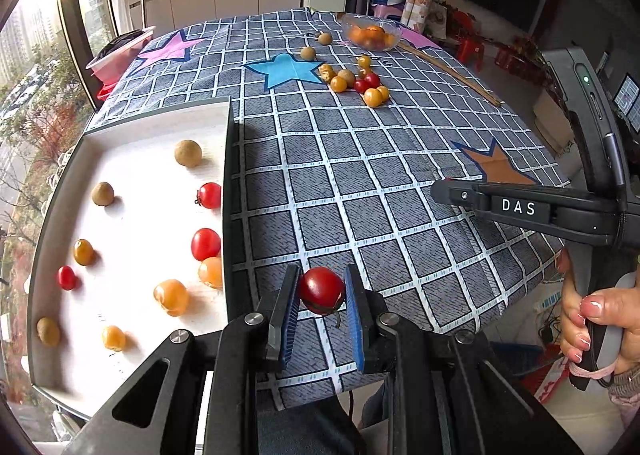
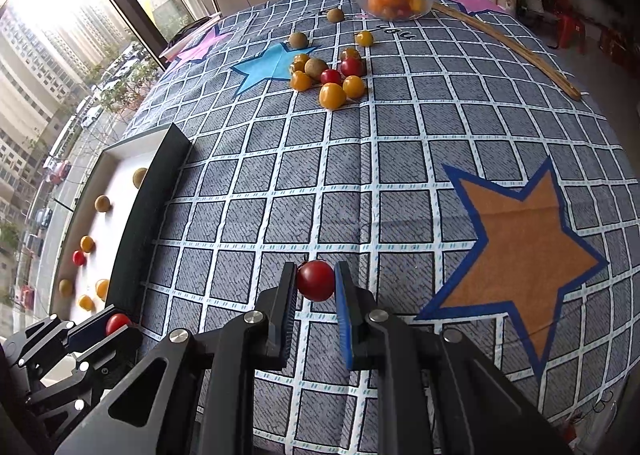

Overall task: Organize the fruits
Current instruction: 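Carry both red tomatoes over the white tray with both tools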

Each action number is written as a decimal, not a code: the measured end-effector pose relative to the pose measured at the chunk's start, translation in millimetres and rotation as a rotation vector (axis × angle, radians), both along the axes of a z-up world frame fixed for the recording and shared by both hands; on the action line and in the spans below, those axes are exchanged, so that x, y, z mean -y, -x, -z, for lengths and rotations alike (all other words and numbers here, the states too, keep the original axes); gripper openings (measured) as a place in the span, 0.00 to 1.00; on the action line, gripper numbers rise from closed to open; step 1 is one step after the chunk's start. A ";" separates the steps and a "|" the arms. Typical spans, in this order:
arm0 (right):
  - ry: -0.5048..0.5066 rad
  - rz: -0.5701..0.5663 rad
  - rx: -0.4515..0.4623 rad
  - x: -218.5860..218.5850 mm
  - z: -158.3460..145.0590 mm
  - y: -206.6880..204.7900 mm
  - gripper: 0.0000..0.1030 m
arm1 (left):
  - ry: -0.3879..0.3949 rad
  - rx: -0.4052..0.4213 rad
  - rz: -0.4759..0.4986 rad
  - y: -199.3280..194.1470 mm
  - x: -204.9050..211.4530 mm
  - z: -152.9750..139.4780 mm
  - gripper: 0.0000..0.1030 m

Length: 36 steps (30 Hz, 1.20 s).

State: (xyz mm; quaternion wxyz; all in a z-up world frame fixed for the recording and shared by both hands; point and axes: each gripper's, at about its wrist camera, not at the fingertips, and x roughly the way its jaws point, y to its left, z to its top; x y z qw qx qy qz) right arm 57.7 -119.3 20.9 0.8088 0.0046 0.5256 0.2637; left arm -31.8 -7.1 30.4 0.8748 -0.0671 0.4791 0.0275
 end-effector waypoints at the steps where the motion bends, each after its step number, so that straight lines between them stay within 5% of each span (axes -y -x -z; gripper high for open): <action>1: 0.003 -0.004 0.001 -2.4 -1.0 2.1 0.19 | 0.003 0.005 -0.007 2.9 -3.5 -1.4 0.23; 21: -0.008 -0.151 0.021 -86.8 -32.7 33.4 0.19 | -0.018 0.064 -0.245 39.9 -117.3 -10.7 0.23; 36: 0.019 -0.330 0.012 -192.5 -31.3 40.9 0.19 | -0.020 -0.033 -0.344 32.6 -170.2 25.0 0.23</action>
